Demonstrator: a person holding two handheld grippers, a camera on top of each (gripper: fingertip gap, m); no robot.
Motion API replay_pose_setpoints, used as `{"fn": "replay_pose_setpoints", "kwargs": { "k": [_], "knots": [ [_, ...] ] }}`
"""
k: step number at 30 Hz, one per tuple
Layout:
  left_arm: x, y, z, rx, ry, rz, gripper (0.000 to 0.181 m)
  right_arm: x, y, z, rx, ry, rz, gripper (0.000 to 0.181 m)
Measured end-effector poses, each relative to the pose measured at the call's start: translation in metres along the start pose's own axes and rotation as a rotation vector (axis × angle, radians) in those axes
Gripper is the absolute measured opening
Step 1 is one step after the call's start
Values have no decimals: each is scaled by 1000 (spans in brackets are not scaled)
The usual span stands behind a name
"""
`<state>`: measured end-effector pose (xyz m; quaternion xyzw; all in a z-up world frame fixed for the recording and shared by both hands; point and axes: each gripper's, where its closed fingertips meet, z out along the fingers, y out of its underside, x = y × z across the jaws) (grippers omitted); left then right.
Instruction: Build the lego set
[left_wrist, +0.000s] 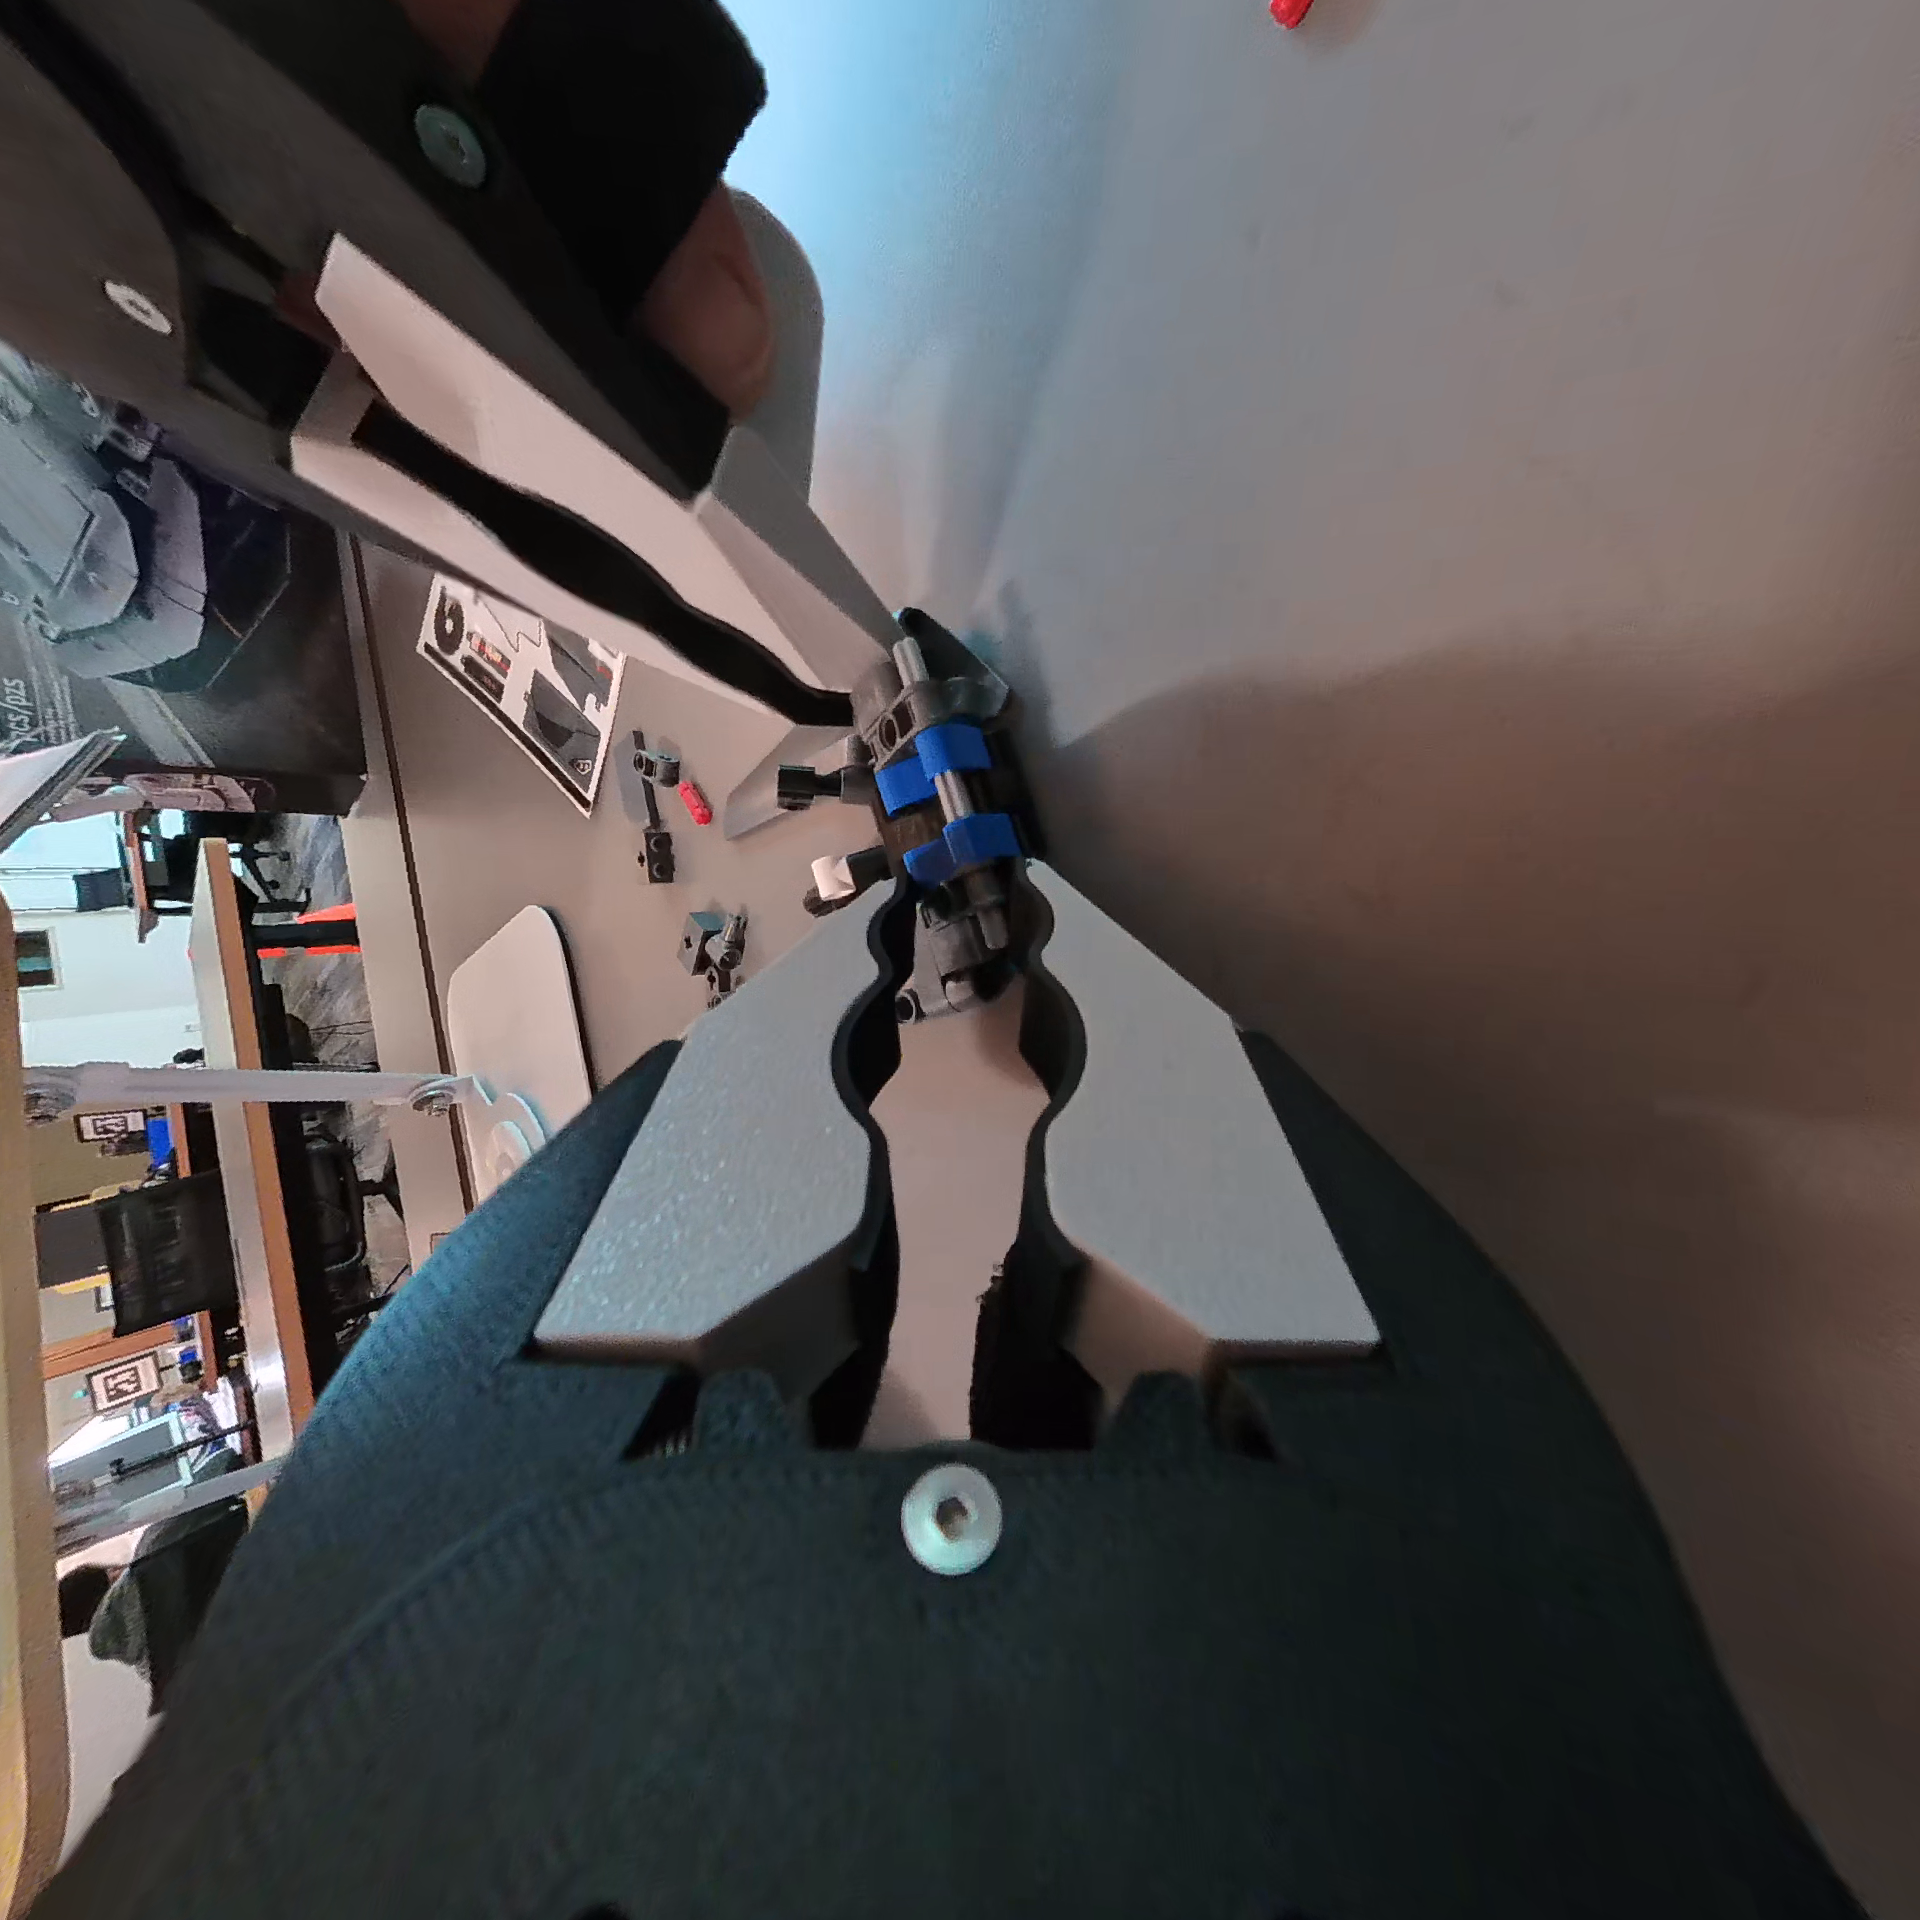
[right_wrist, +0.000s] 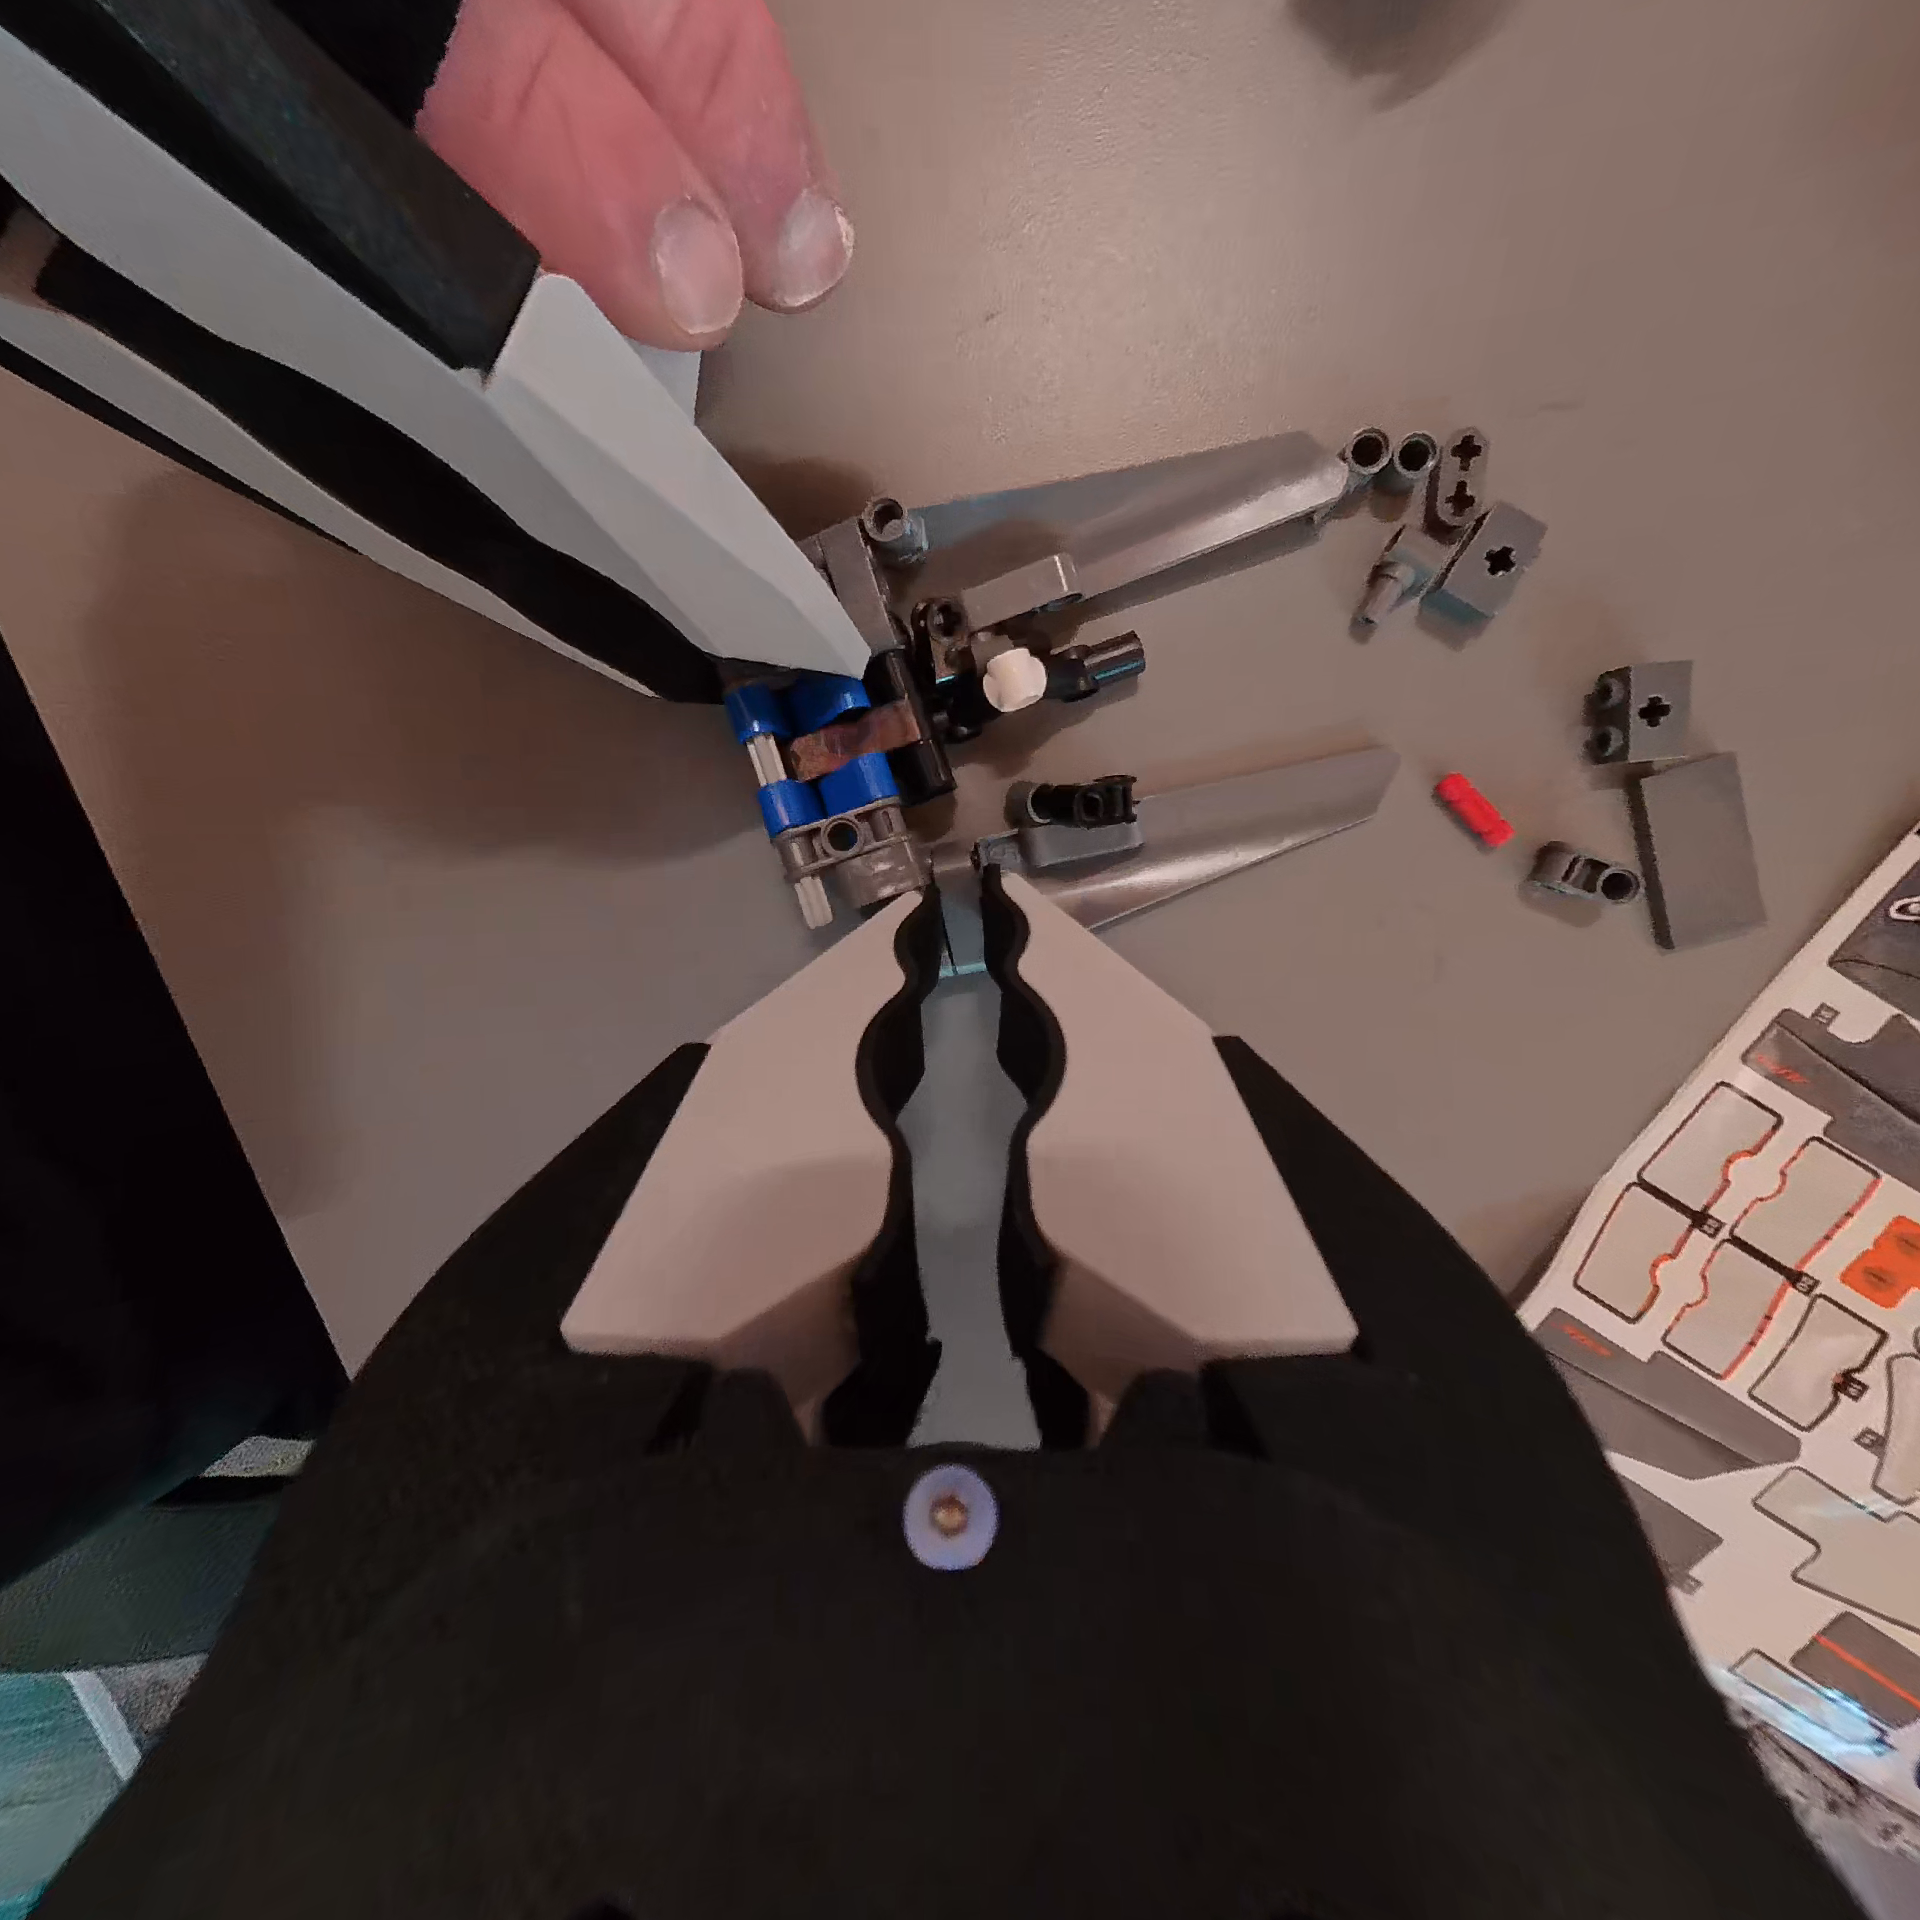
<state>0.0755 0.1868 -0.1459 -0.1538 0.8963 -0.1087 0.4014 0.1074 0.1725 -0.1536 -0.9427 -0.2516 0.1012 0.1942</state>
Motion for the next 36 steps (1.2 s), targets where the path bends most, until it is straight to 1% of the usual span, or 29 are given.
{"fn": "replay_pose_setpoints", "kwargs": {
  "k": [5,7,13,19,23,26,28,30,36],
  "knots": [
    [-1,0,1,6,-7,-12,14,1,2,-1,52,-5,-37,6],
    [-1,-1,2,7,-4,-16,14,2,3,-2,67,3,-54,11],
    [-2,-2,3,3,-3,-16,14,-1,5,-6,96,-30,-73,17],
    [-3,-4,4,2,-2,-18,14,-3,4,-22,165,-31,-75,23],
    [-3,-4,4,10,-2,-27,14,-8,12,-30,203,-21,-85,24],
    [-3,-4,5,19,-4,-41,14,-13,15,-26,240,-18,-127,30],
    [-3,-4,4,25,-6,-51,14,-13,15,-22,262,19,-170,34],
    [-3,-4,4,33,-9,-65,14,-9,14,-21,283,63,-194,34],
    [-3,-3,4,54,-6,-96,14,-7,12,-13,313,72,-249,31]
  ]
}}
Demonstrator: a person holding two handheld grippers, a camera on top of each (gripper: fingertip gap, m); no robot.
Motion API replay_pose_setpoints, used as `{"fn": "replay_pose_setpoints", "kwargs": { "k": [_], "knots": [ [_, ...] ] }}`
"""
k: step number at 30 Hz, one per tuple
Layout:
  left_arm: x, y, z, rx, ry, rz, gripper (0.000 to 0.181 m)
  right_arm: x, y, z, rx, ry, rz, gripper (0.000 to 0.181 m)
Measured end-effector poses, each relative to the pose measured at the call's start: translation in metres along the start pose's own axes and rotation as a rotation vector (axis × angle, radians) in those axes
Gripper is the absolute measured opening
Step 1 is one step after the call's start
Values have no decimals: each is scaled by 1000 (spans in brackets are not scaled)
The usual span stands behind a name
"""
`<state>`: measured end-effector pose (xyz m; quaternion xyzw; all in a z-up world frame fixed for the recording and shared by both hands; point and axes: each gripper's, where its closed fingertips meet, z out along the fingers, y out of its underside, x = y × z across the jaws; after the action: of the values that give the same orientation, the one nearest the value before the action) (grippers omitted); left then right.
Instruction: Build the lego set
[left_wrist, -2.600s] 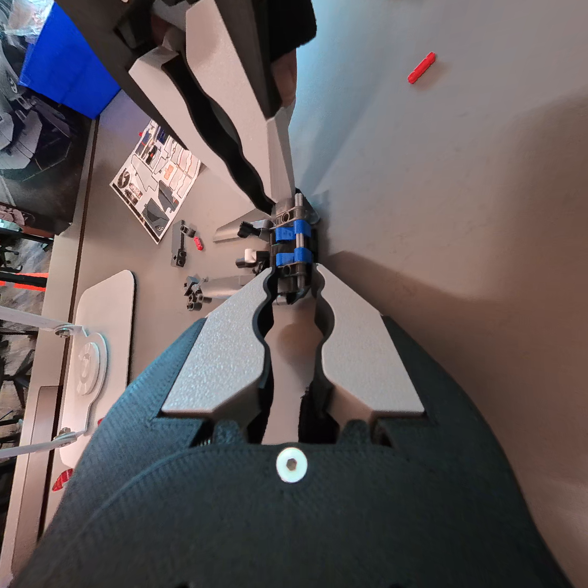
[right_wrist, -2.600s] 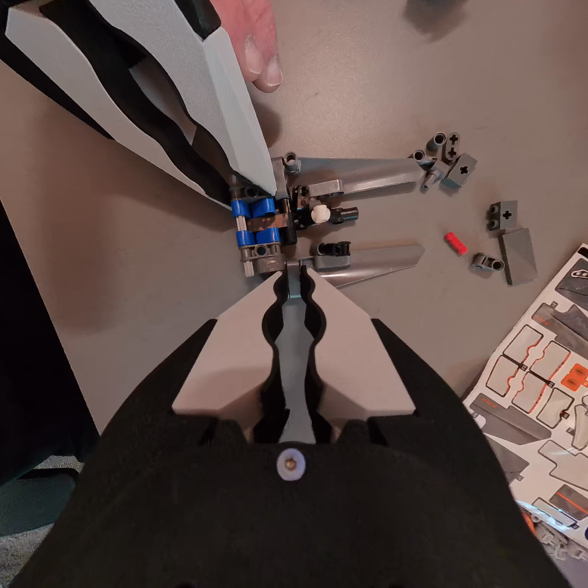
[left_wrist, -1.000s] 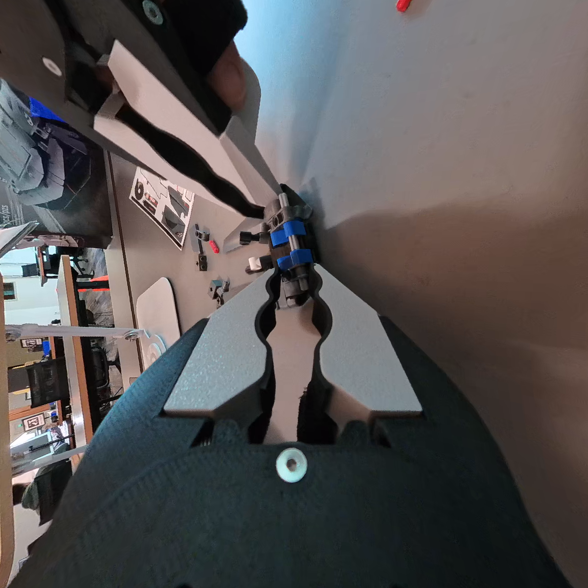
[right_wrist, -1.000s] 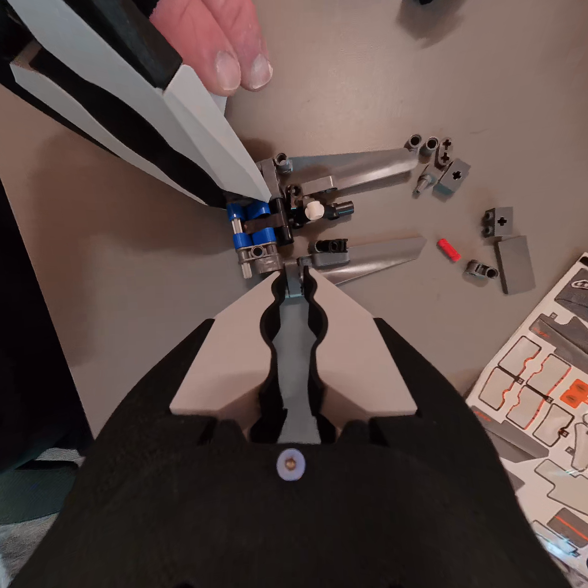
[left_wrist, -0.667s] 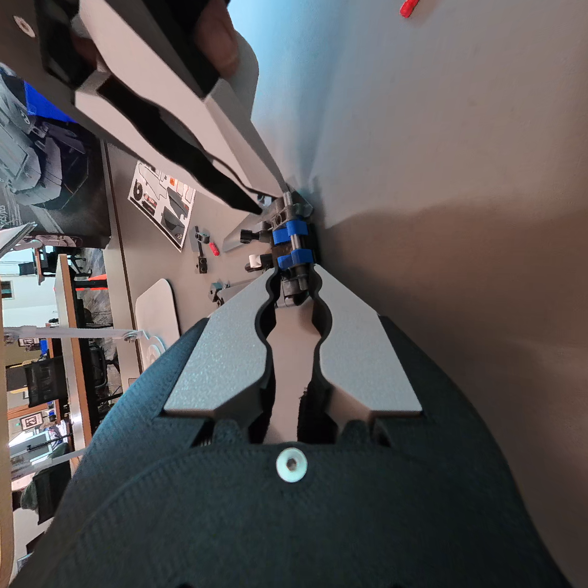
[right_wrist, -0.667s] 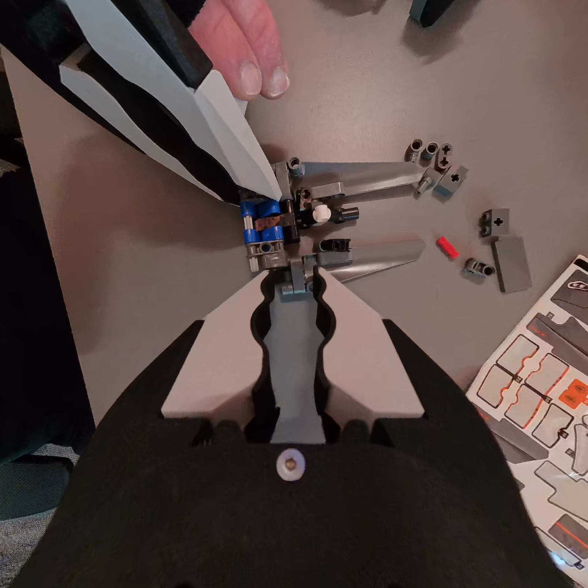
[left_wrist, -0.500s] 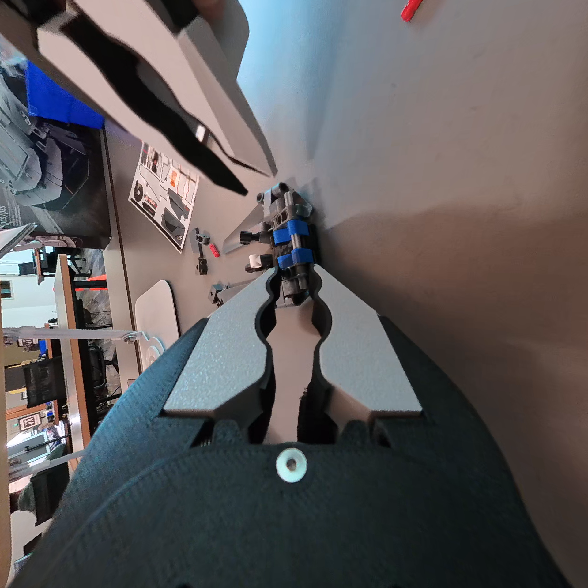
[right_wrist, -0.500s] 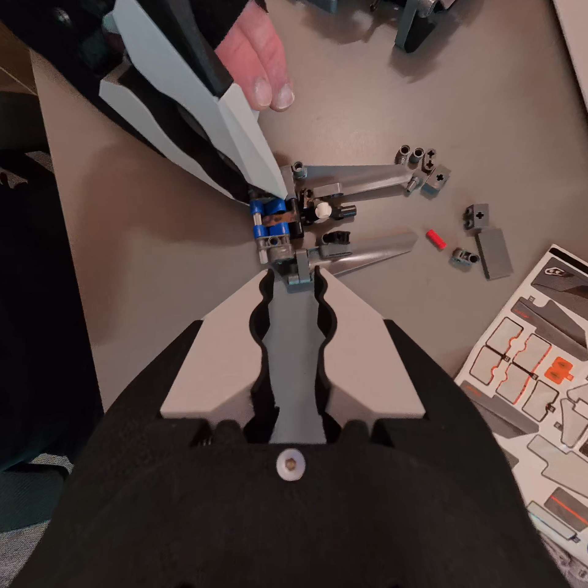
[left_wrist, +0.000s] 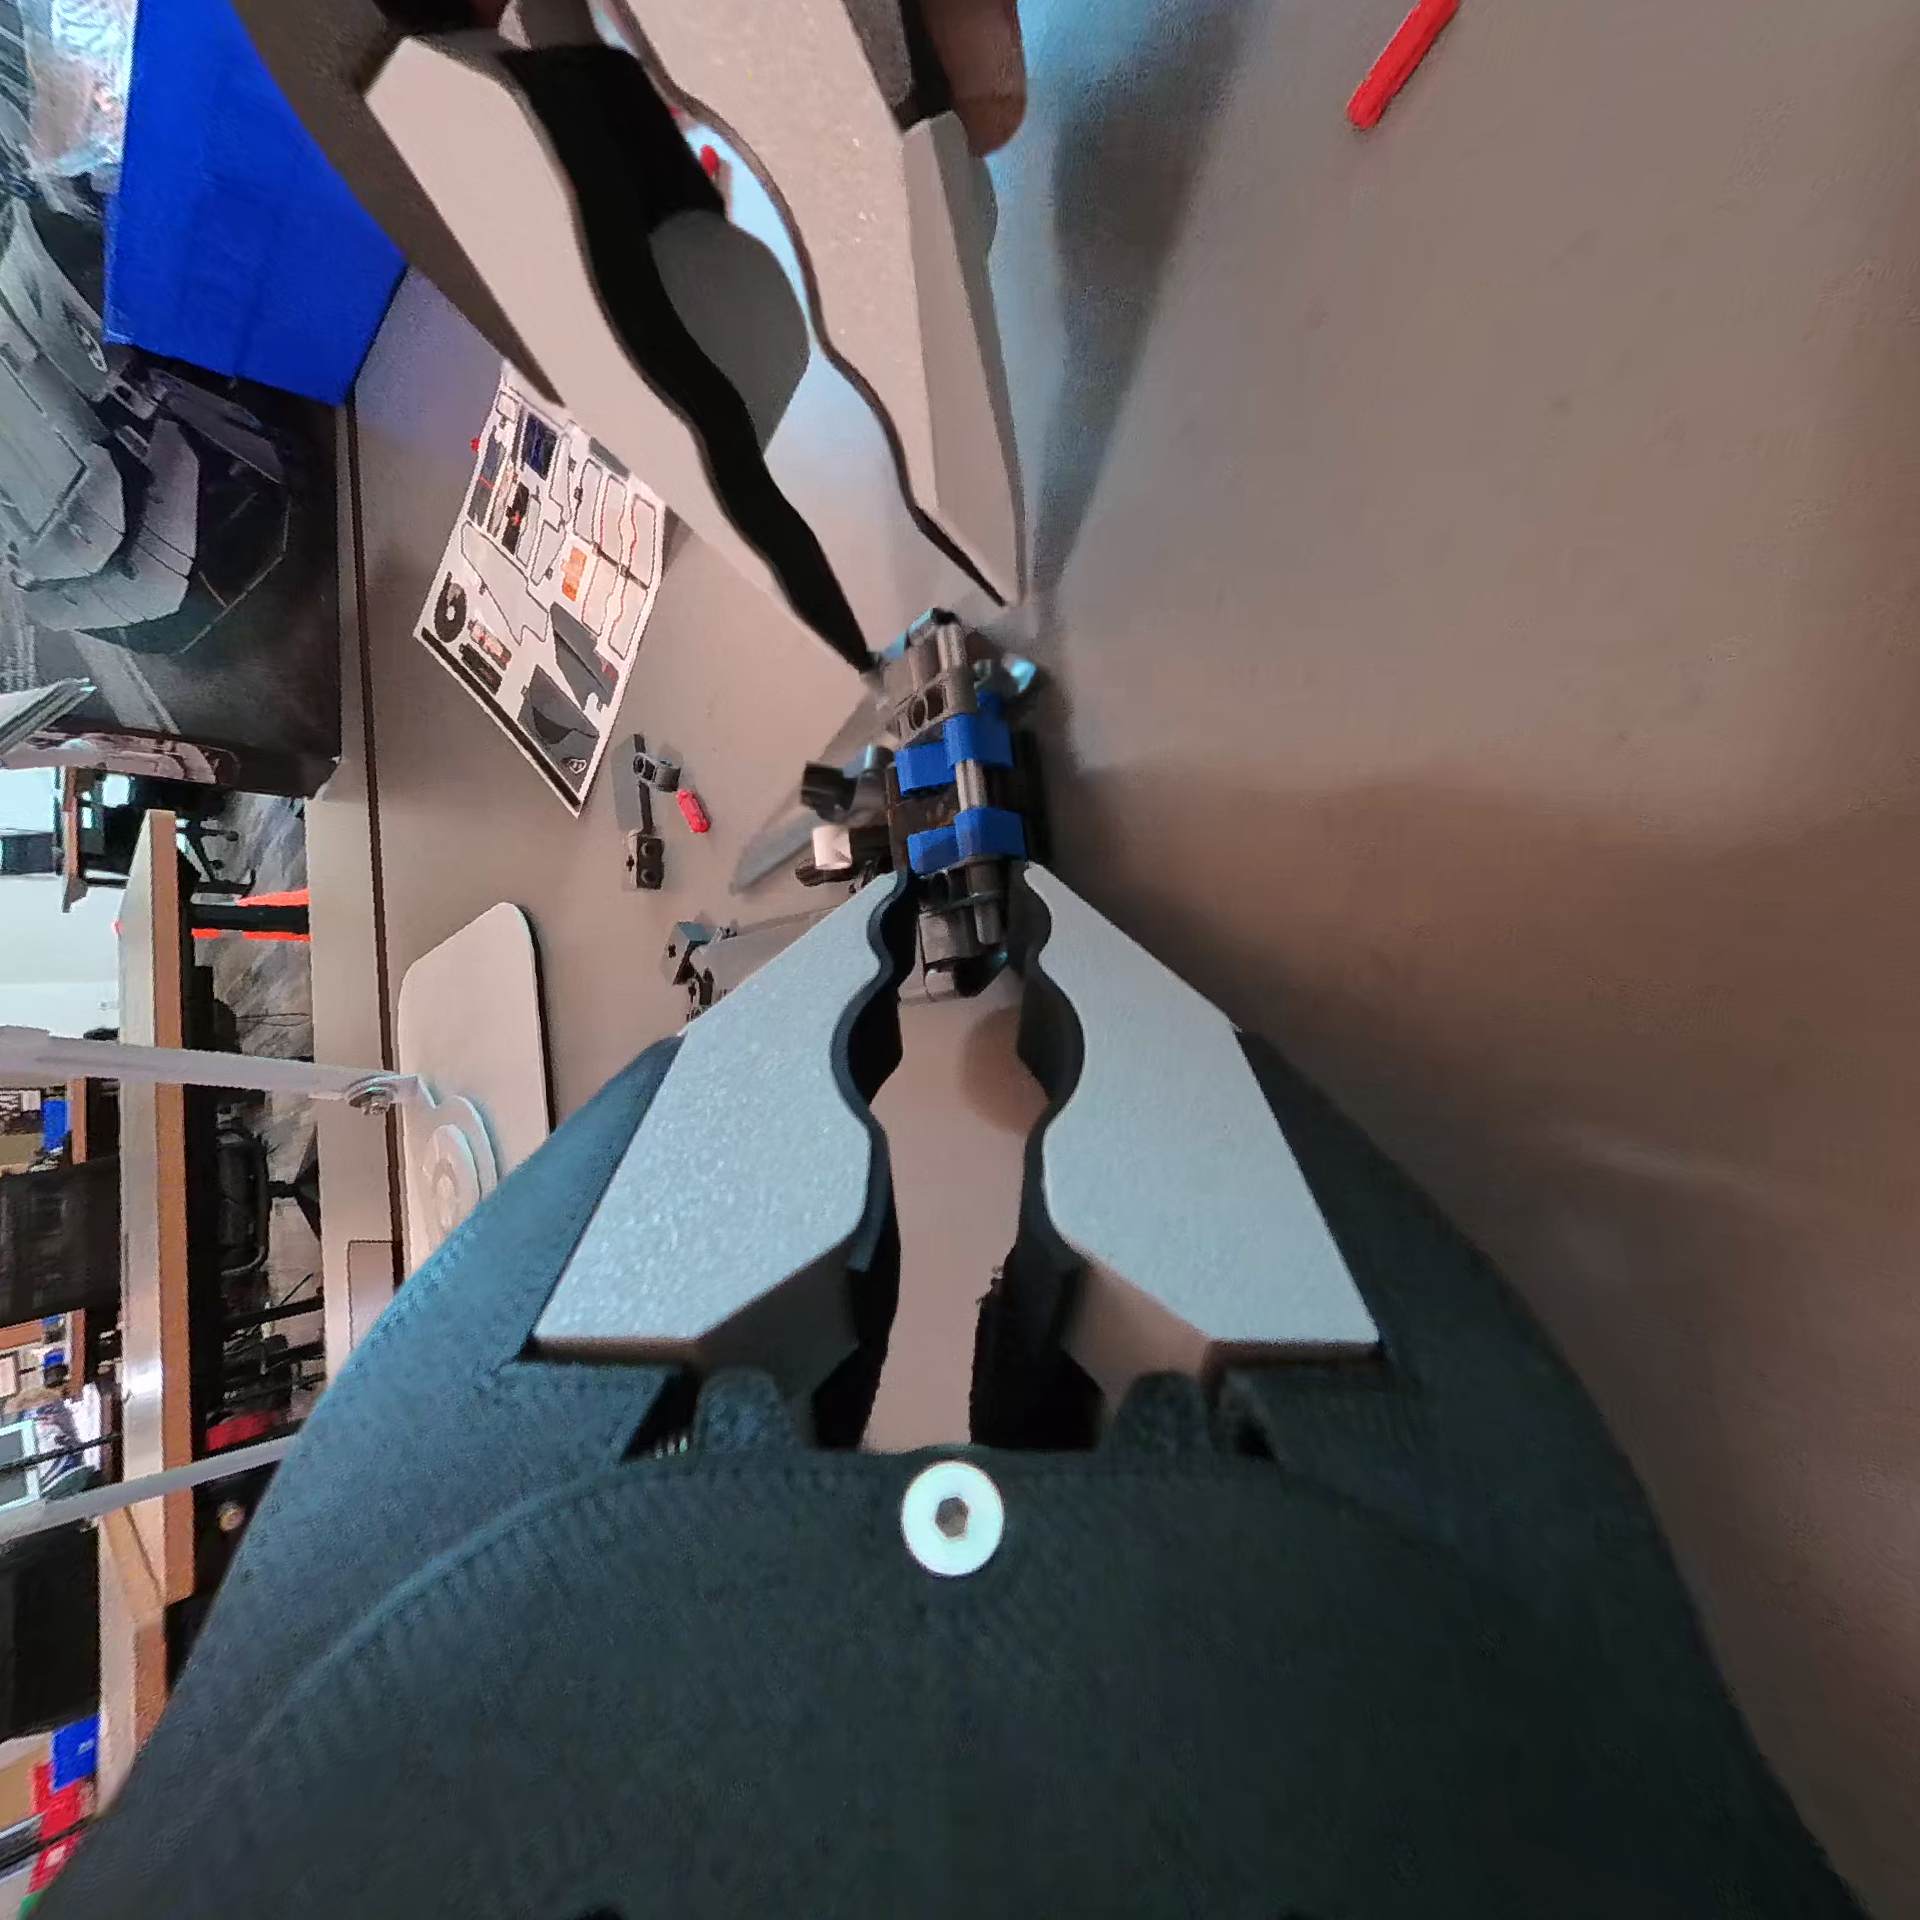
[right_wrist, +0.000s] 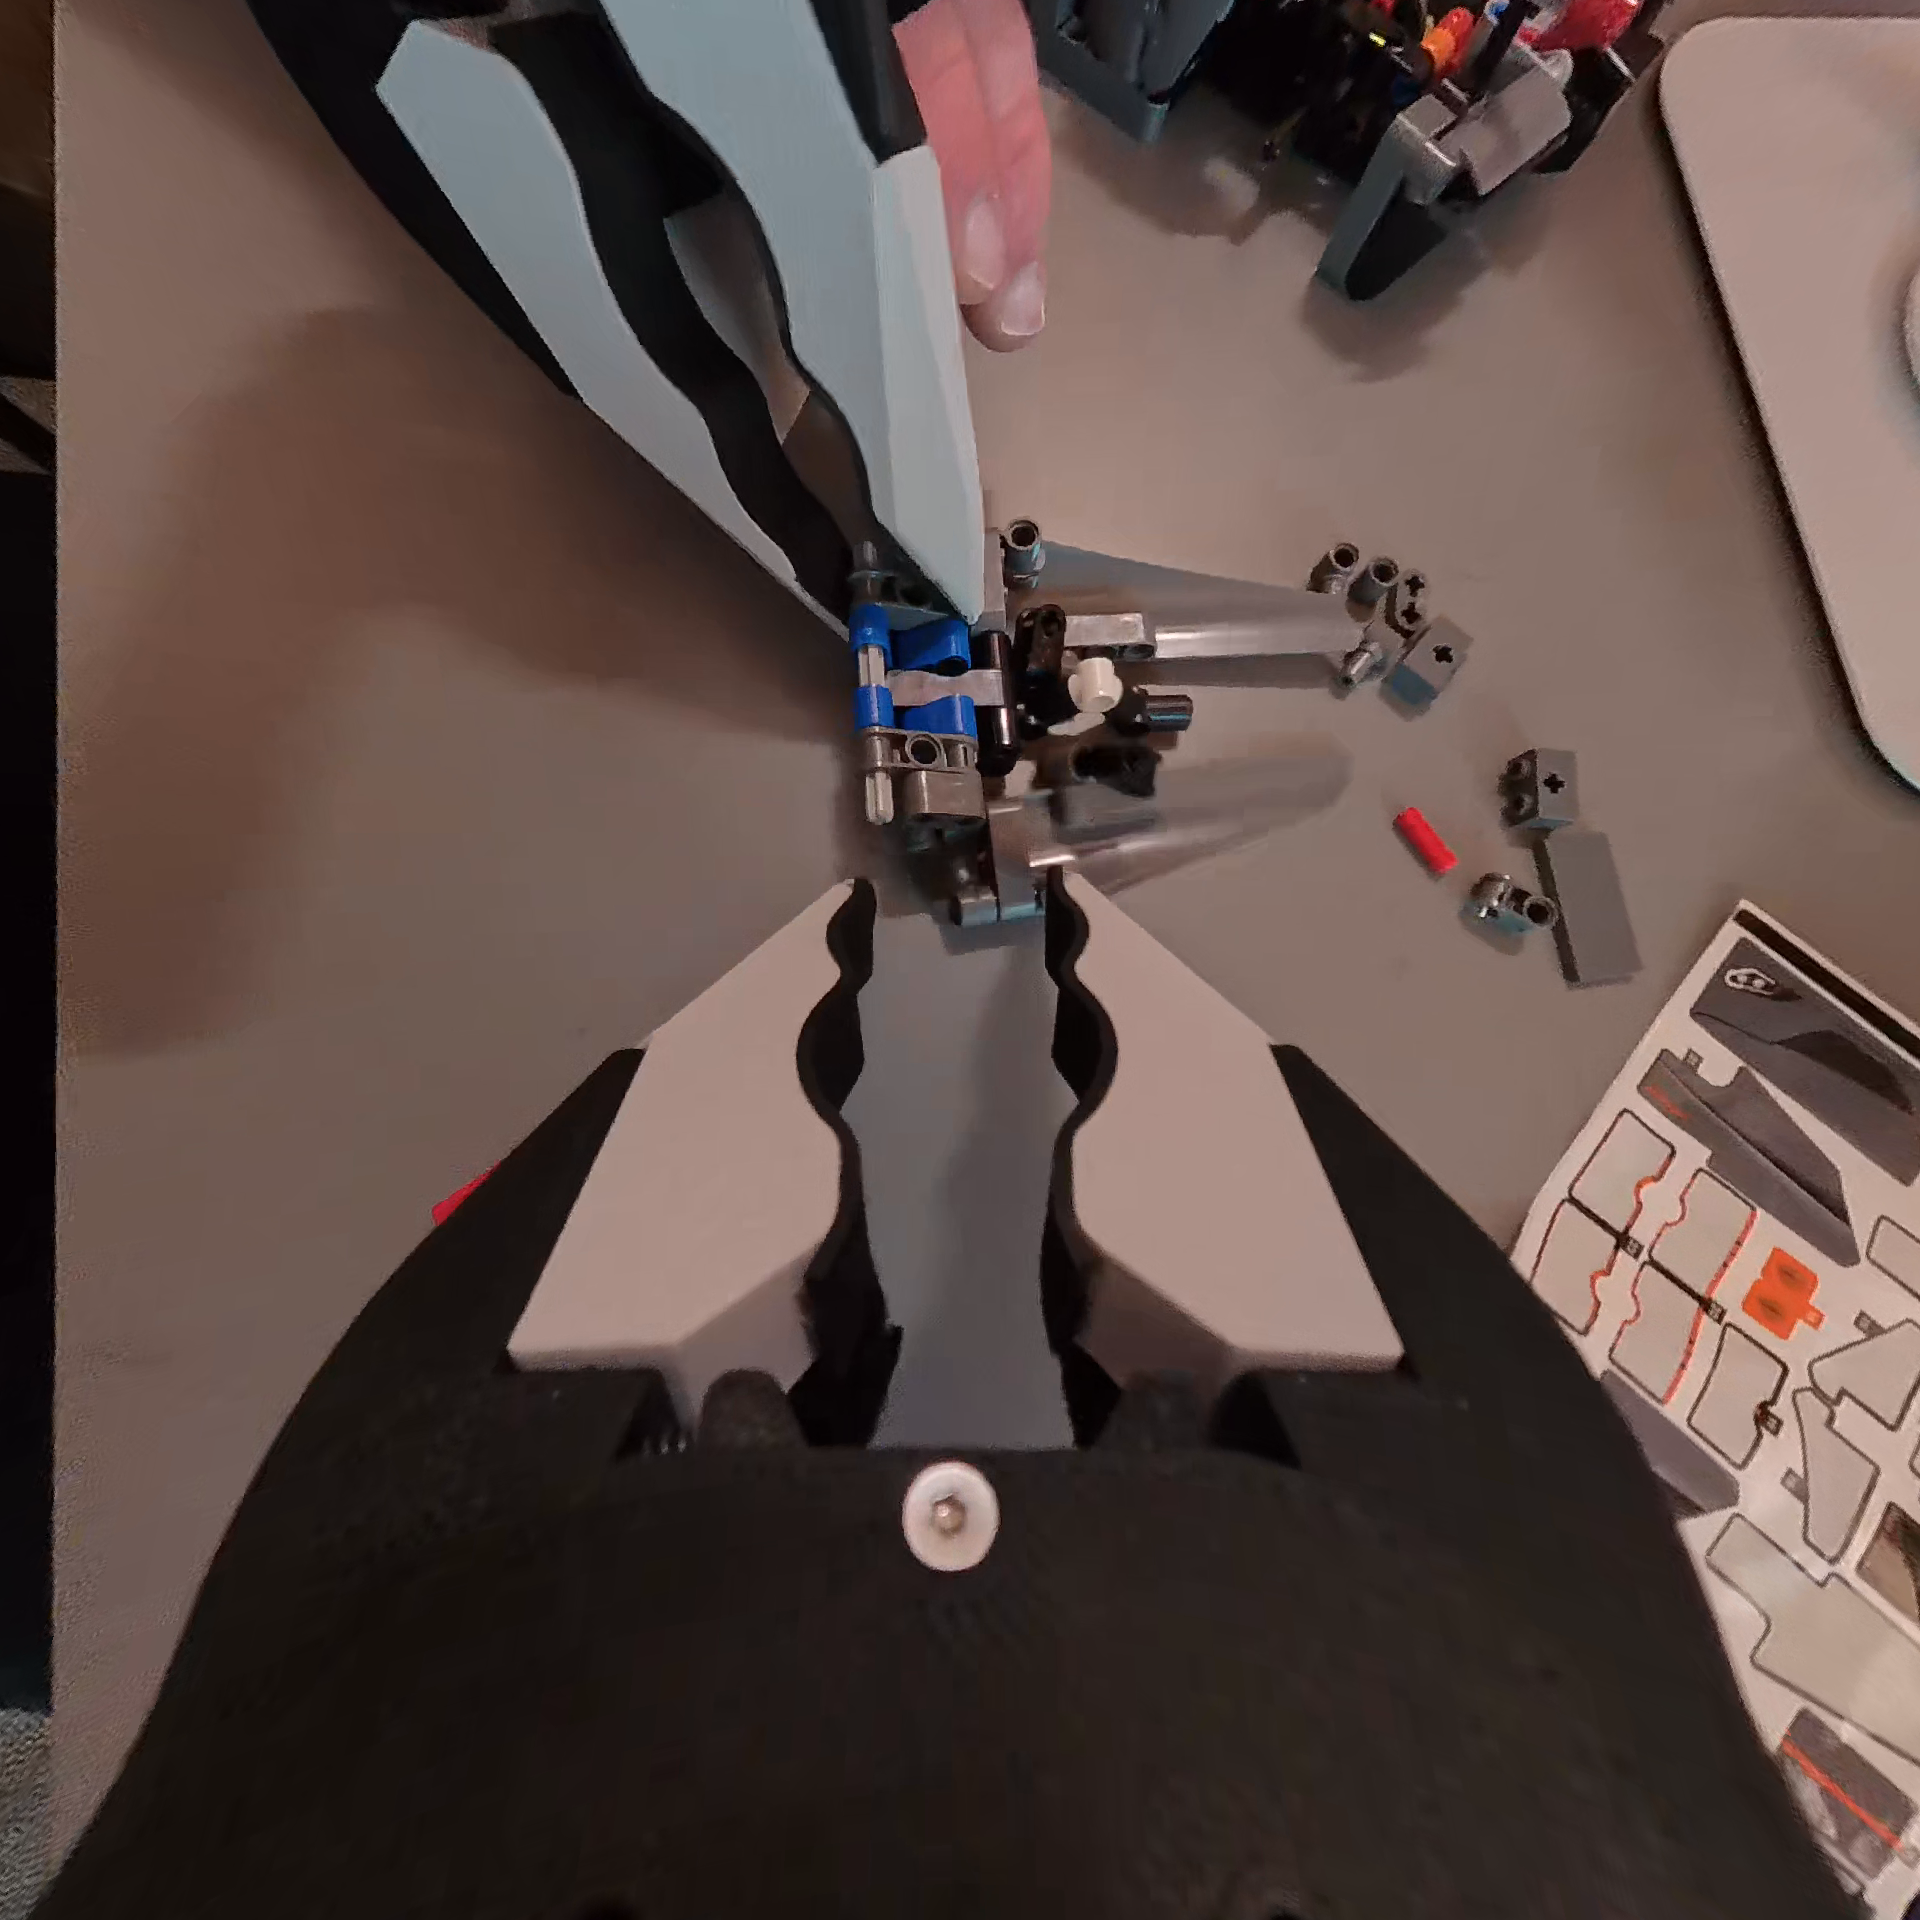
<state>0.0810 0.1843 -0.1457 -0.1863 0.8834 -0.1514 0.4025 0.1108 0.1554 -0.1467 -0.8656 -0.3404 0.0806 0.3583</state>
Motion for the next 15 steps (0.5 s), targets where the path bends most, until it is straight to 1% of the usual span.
{"fn": "replay_pose_setpoints", "kwargs": {
  "k": [7,12,15],
  "knots": [
    [0,0,0,15,-5,-18,14,3,-1,3,12,13,-33,21],
    [0,0,0,22,-7,-23,14,-1,-2,1,25,5,-36,22],
    [0,0,0,23,-10,-24,14,-1,-4,-2,34,6,-32,30]
  ]
}}
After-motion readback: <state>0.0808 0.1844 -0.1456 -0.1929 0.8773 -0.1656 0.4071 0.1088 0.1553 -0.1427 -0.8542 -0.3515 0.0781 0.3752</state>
